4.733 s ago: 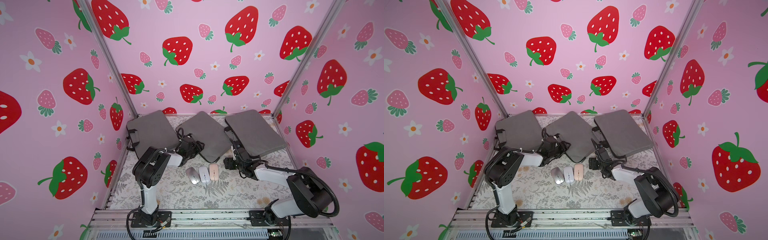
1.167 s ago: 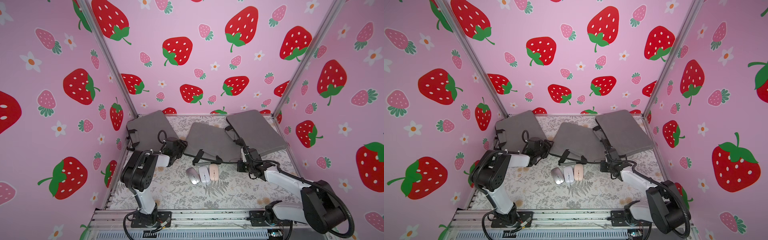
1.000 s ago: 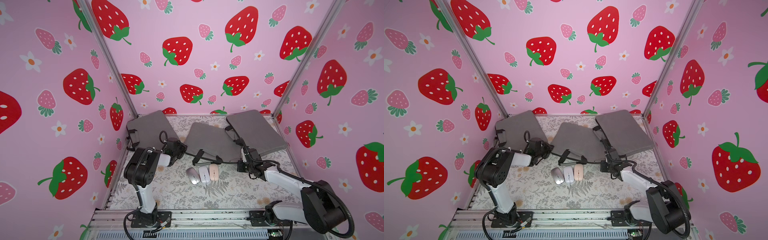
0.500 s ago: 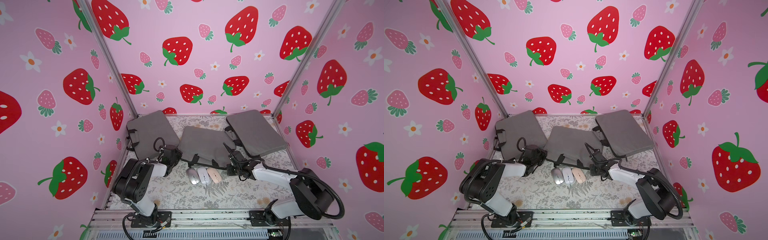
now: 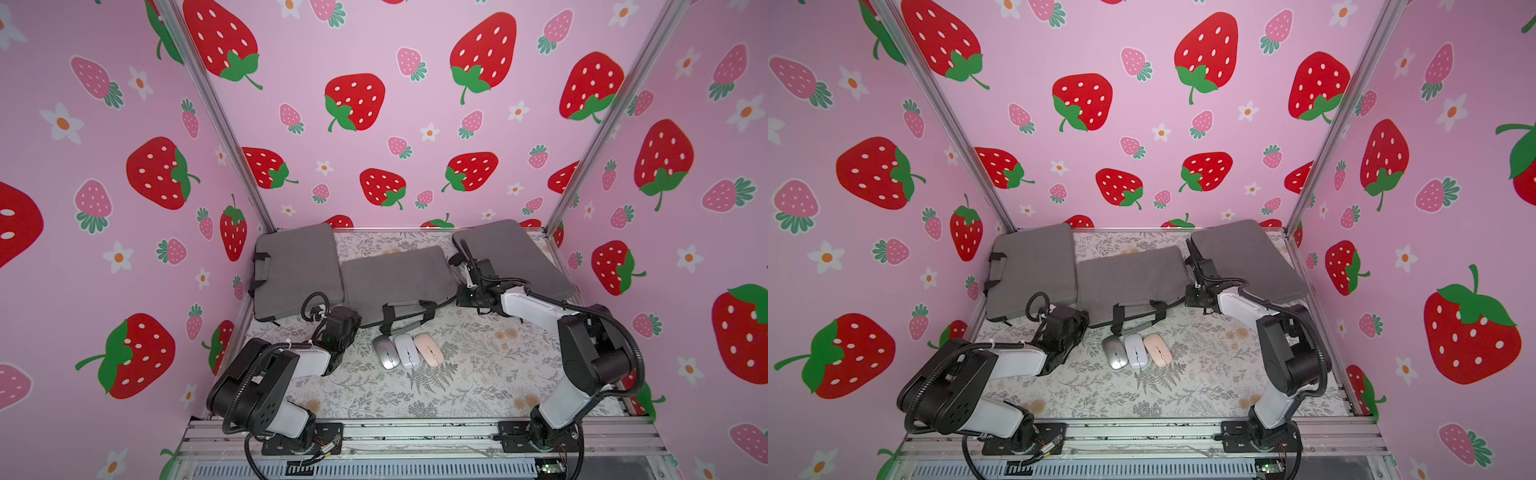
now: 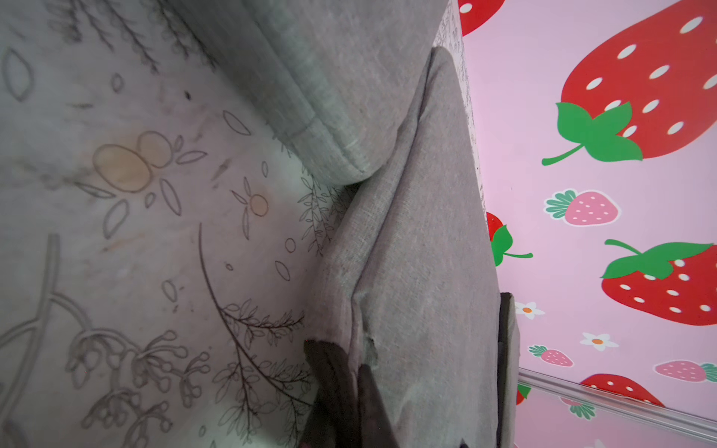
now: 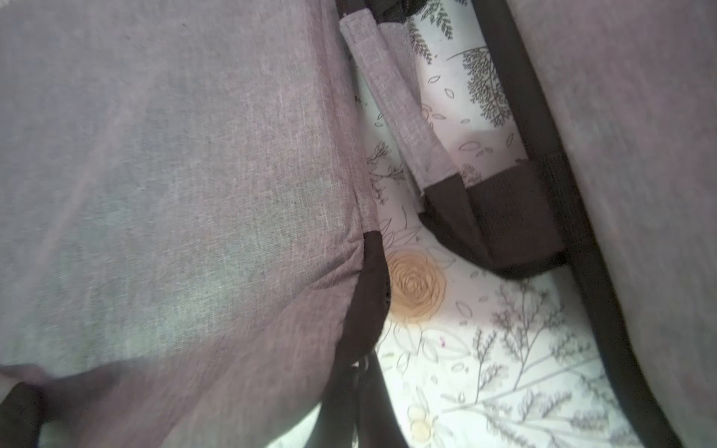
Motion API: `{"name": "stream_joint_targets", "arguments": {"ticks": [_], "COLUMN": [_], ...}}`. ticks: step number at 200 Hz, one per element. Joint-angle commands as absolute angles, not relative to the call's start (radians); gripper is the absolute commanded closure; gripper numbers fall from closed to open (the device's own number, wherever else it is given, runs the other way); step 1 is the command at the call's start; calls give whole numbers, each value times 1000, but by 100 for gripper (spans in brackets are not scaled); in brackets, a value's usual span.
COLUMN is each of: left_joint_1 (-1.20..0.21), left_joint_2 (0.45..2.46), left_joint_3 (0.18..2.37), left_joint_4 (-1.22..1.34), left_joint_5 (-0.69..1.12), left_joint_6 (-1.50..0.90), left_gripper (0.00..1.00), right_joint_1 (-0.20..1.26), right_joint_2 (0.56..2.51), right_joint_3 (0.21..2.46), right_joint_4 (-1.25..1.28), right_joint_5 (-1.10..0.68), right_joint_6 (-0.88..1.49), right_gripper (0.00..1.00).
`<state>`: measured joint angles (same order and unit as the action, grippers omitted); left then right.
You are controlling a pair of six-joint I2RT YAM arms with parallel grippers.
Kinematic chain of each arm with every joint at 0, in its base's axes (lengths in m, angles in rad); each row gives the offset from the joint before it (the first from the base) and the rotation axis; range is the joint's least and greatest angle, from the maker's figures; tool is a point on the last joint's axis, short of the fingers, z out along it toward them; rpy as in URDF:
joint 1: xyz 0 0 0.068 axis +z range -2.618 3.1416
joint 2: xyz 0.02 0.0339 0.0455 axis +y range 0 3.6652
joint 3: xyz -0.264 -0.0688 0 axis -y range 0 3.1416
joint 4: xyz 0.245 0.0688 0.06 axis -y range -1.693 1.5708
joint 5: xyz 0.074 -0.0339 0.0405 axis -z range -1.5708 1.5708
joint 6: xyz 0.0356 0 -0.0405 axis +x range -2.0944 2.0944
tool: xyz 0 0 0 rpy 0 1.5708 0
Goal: Put the mouse into the laptop bag
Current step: Unzip the zipper on the zippered laptop bag.
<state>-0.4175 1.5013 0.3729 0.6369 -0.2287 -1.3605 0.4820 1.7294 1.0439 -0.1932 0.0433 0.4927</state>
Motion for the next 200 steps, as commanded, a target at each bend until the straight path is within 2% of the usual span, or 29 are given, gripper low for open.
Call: {"name": "stream_joint_targets", "arguments": {"ticks": [1,32,53,91,141,179,182,190,200], "left_joint_1": [-506,-540,-580,-628,-689,-770,-770,-767,-758], "left_joint_2": [1575,1754,1807,1756,1703,1704,1701,1688,1661], "left_joint_3": [428,478,440,511,544,566,565,556,531], "left_joint_4": [668,819,957,751,660,634,628,616,624], "left_joint_5": [-222,-210,-287,-341,-407,-469,-469,-472,-477], "left_joint_6": [-1371,-1434,-1461,-1445,-1428,-1415,-1416,-1421,-1413], "left_gripper": [100,100,100,100,100,100,97,76,56], "right_joint_1": [468,489,539,662,813,855,854,854,848], "right_joint_2": [1765,1729,1696,1670,1686,1703,1702,1687,1650], "right_joint_3": [992,880,849,837,900,953,951,935,896], "right_joint_4": [-203,-172,-182,-176,-182,-192,-191,-192,-185], "right_joint_5": [78,83,105,101,75,96,103,128,158], "right_joint_6": [482,485,472,474,495,501,502,505,510], "right_gripper": [100,100,100,100,100,100,100,100,100]}}
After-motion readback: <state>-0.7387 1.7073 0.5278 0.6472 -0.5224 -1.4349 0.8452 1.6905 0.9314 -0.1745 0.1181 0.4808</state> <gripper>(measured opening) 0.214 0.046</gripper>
